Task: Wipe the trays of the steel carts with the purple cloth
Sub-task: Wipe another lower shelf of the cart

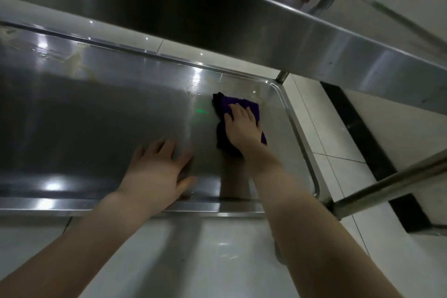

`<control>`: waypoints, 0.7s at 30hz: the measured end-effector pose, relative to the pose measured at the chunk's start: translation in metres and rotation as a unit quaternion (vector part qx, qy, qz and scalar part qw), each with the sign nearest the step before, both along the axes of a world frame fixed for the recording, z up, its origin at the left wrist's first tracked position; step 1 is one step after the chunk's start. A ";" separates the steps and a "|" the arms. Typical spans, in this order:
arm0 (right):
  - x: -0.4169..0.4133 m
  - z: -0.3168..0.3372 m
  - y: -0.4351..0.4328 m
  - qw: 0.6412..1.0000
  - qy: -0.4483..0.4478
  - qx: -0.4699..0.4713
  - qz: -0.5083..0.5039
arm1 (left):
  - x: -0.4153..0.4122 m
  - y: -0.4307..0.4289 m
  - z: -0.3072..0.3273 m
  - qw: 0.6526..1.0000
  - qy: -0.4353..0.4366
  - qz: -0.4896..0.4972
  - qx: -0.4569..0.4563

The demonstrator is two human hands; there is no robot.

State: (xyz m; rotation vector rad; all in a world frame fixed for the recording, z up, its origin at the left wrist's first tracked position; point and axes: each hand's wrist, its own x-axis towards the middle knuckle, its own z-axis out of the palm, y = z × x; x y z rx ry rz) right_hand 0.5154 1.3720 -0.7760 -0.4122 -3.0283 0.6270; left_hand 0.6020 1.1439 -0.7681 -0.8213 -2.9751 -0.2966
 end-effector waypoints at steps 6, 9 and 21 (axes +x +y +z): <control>0.133 -0.012 -0.005 0.994 0.066 0.032 0.080 | 0.003 0.003 -0.007 1.000 -0.005 0.022 0.007; 0.159 -0.013 0.006 0.991 0.052 0.037 0.116 | 0.000 0.003 -0.010 1.000 0.006 0.019 0.013; 0.069 -0.008 0.045 0.998 0.047 0.027 0.019 | 0.002 0.017 -0.016 0.998 -0.039 0.047 0.023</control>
